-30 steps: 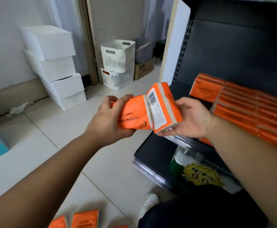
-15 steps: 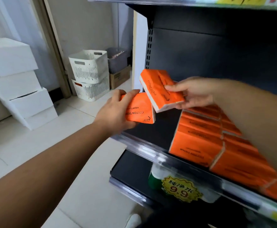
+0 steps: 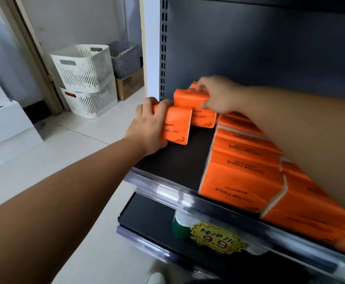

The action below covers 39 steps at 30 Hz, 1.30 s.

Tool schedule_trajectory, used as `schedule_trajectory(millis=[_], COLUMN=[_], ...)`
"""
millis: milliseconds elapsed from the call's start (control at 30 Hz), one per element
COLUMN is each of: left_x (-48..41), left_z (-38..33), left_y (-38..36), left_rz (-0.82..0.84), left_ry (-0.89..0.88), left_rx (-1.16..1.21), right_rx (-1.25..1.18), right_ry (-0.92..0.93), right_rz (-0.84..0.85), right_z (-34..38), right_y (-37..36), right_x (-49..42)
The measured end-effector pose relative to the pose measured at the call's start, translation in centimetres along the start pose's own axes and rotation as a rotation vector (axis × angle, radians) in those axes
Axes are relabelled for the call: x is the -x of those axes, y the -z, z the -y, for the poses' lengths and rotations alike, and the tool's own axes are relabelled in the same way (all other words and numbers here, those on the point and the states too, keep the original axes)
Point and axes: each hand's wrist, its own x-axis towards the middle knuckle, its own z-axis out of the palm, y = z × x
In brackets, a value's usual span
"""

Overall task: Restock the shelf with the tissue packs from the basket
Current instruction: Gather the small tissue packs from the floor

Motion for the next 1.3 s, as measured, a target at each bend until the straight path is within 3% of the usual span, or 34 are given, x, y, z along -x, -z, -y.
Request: schedule_trajectory(millis=[100,267,567,667,800,933,1033,1167,1300], left_x=[-0.9,-1.7,-4.5,-5.2,-6.0,-6.3,-6.0,-4.5,-1.5], left_z=[-0.6,-1.0,-3.8,-5.0,-6.1,-5.5,-5.0,-2.4,0.9], left_y=[-1.0,-1.5,-2.4,-2.4,-2.8,-3.0,-2.3,-0.1,4.0], left_rz=[-0.036,-0.024,-0.002,0.075,0.196,0.241,0.280,0.170,0.181], left_ry=[0.047,0.053,0.126,0.190,0.327,0.340,0.332,0.240,0.242], left_rx=[0.067,0.171,0.417,0.556,0.719,0.764,0.599,0.291,-0.026], right_rx=[0.156,0.351,0.124,0.027,0.023,0.054,0.065,0.095,0.076], right_ry=[0.063,-0.038,0.011,0.003,0.021,0.038,0.040,0.083,0.116], right_rz=[-0.028,-0.057,0.011,0.024,0.043,0.069,0.074,0.019,-0.055], right_z=[-0.2,-1.1,-1.8,-1.7,-1.7,-1.9,-2.0,-1.3,0.9], right_y=[-1.0,-0.8,0.3,0.9,0.9,0.4,0.4,0.8,1.2], right_x=[-0.1,-0.2,0.1,0.4,1.1,1.5,1.7,2.5,3.5])
